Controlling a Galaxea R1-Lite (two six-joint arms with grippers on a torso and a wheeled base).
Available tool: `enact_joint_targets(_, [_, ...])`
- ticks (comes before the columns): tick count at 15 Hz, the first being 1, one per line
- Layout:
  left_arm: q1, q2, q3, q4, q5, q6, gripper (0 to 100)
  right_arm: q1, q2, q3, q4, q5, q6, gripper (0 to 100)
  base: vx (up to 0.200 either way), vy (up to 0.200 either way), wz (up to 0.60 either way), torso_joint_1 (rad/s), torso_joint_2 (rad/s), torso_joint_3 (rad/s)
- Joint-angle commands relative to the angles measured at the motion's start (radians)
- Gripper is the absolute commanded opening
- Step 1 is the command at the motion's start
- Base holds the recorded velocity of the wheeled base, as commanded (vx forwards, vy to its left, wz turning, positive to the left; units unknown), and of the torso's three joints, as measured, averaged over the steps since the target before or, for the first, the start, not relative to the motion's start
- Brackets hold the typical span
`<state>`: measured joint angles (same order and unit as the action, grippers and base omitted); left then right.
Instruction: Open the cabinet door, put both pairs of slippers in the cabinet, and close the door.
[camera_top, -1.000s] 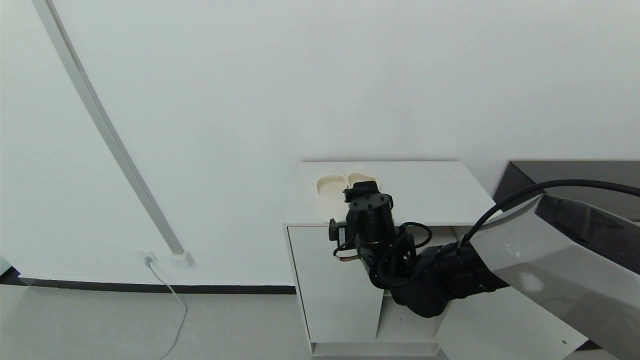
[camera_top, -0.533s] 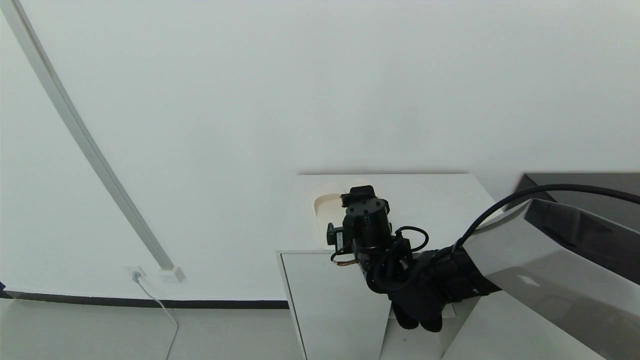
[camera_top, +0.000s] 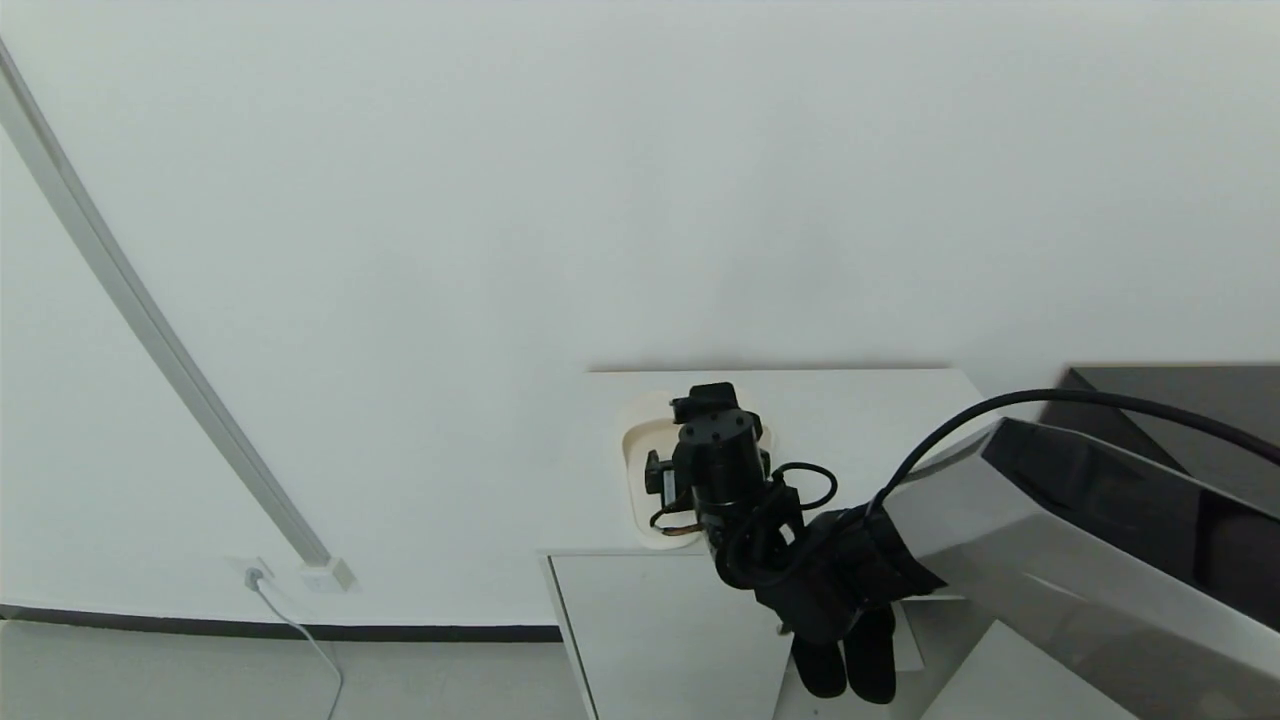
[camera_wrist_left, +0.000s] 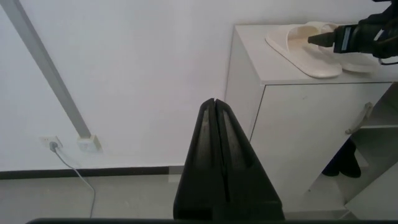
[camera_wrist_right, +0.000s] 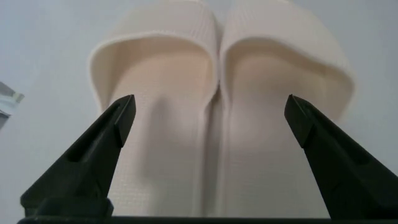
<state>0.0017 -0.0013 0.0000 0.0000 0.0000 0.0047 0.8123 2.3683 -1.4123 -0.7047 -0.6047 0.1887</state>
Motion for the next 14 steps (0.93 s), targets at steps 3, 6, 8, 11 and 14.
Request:
enact_joint_targets(3, [0.000, 0.001, 0.000, 0.000, 0.000, 0.000, 0, -0.016, 0.091, -0.119, 0.005, 0.002, -0.006, 100, 0.000, 0.000, 0.00, 0.000, 0.00, 0.000])
enact_joint_targets(6, [0.000, 0.001, 0.000, 0.000, 0.000, 0.000, 0, -0.041, 0.127, -0.166, 0.011, 0.005, -0.008, 100, 0.000, 0.000, 0.00, 0.000, 0.00, 0.000])
enact_joint_targets(8, [0.000, 0.001, 0.000, 0.000, 0.000, 0.001, 0, -0.051, 0.155, -0.223, 0.033, 0.005, -0.008, 100, 0.000, 0.000, 0.00, 0.000, 0.00, 0.000])
enact_joint_targets(11, [0.000, 0.001, 0.000, 0.000, 0.000, 0.001, 0, -0.061, 0.181, -0.277, 0.034, 0.003, -0.008, 100, 0.000, 0.000, 0.00, 0.000, 0.00, 0.000])
enact_joint_targets(14, [0.000, 0.001, 0.000, 0.000, 0.000, 0.001, 0, -0.061, 0.181, -0.277, 0.034, 0.000, -0.008, 0, 0.000, 0.000, 0.00, 0.000, 0.00, 0.000])
